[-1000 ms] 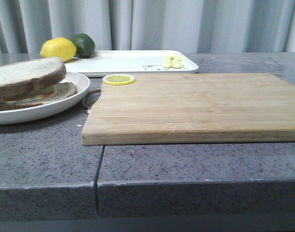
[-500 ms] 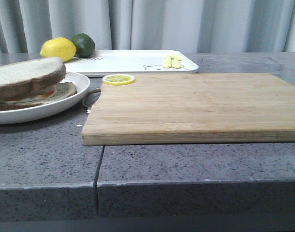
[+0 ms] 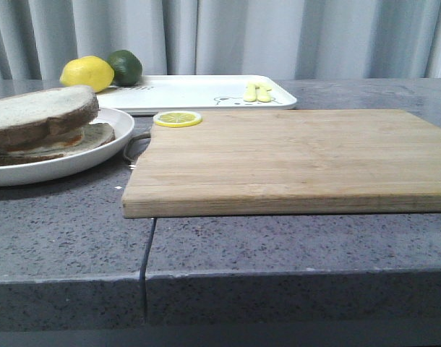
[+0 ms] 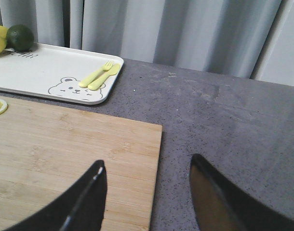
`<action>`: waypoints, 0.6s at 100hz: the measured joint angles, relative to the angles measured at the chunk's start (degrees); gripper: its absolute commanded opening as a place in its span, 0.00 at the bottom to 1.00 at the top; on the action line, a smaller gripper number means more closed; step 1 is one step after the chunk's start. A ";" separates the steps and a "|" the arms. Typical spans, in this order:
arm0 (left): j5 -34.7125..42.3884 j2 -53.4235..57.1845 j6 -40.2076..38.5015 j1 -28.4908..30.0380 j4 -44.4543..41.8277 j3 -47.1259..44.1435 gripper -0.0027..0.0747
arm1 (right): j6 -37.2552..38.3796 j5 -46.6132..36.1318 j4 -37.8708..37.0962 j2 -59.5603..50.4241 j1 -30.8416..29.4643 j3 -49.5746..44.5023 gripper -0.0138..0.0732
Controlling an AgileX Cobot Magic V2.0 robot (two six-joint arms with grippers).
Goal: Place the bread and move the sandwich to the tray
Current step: 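Grasp the rim of the white plate with the left gripper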
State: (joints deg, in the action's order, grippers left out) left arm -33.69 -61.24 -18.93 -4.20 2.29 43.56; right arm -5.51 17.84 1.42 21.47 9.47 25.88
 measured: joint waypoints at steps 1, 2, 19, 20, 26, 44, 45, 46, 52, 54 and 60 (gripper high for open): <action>0.01 -0.13 0.00 0.00 0.00 0.00 0.63 | 0.00 0.00 0.00 0.00 0.00 0.00 0.63; 0.14 -0.16 0.00 0.00 0.00 0.00 0.63 | 0.00 0.00 0.00 0.00 0.00 0.00 0.63; 0.72 -1.80 0.00 0.00 0.00 0.00 0.63 | 0.00 0.00 0.00 0.00 0.00 0.00 0.63; 0.72 -1.91 0.00 0.00 0.00 0.00 0.63 | 0.00 0.00 0.00 0.00 0.00 0.00 0.63; 0.82 -2.45 0.00 0.00 0.00 0.00 0.63 | 0.00 0.00 0.00 0.00 0.00 0.00 0.63; 1.21 -3.72 0.00 0.00 0.00 0.00 0.63 | 0.00 0.00 0.00 0.00 0.00 0.00 0.63; 1.21 -3.82 0.00 0.00 0.00 0.00 0.63 | 0.00 0.00 0.00 0.00 0.00 0.00 0.63; 1.31 -3.82 0.00 0.00 0.00 0.00 0.63 | 0.00 0.00 0.00 0.00 0.00 0.00 0.63; 1.31 -4.05 0.00 0.00 0.00 0.00 0.63 | 0.00 0.00 0.00 0.00 0.00 0.00 0.63; 1.42 -4.15 0.00 0.00 0.00 0.00 0.63 | 0.00 0.00 0.00 0.00 0.00 0.00 0.63; 1.41 -4.37 0.00 0.00 0.00 0.00 0.63 | 0.00 0.00 0.00 0.00 0.00 0.00 0.63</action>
State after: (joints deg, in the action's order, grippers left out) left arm -32.28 -65.61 -18.93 -4.20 2.29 43.56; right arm -5.51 17.84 1.42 21.47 9.47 25.88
